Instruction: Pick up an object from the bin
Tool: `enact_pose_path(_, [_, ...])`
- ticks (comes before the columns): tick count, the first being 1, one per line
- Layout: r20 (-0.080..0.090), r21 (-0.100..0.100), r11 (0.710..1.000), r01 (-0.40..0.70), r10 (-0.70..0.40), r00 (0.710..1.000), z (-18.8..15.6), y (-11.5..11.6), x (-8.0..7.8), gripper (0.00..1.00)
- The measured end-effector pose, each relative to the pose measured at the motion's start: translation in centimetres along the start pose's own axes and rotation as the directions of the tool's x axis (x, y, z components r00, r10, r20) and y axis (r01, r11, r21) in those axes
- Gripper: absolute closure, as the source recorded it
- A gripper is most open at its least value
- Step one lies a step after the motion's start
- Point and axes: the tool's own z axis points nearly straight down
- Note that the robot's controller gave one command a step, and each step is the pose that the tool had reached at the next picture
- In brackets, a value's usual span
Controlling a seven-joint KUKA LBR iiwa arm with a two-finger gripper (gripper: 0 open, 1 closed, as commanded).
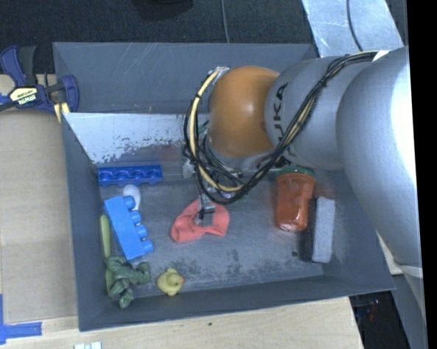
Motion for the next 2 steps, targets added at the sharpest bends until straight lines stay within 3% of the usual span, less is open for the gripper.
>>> enact_pose_path(1, [-0.004,0.001,0.988,-0.154,0.154,0.988,1.8,-0.6,0.7,0.00])
enact_pose_path(2, [-0.005,0.001,0.992,-0.127,0.127,0.992,1.9,-0.9,2.0,0.00])
